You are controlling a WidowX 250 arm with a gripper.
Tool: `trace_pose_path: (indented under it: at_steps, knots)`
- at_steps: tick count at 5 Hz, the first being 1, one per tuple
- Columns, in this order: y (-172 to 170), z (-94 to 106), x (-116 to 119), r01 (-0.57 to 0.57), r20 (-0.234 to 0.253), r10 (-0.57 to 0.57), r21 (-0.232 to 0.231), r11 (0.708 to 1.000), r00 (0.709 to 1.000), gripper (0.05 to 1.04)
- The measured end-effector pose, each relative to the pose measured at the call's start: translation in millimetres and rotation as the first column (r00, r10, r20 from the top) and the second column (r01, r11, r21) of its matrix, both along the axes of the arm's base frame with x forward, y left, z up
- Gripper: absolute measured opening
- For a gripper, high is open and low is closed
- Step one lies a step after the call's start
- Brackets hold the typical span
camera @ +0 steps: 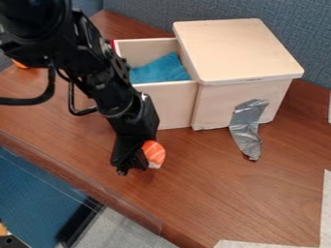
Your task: Take the sushi out of the drawer and place it on the bottom center of the table
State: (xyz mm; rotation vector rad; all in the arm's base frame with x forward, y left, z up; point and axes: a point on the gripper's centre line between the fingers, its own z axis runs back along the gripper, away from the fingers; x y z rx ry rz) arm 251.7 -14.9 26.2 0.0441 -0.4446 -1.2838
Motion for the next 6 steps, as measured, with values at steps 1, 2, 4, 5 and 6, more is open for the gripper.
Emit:
trace_pose_path:
  at_steps: [1,2,4,5,6]
  knots:
    - [0.7,-3.7,2.5,0.004,-0.009,-0.004,0.019,1.000,1.000,0.631]
    - [1.3,-7.2,0.8,0.002,-0.032,-0.001,0.025,1.000,0.999,0.842]
    - [-1.4,-0.4,-1.5,0.021,-0.043,-0.020,0.010,1.000,0.999,1.005]
    - [3.5,24.3,0.9,-0.001,0.012,0.001,-0.014,1.000,1.000,0.999]
    - [17.8,49.2,0.8,-0.097,0.024,0.098,-0.044,0.994,0.995,0.999]
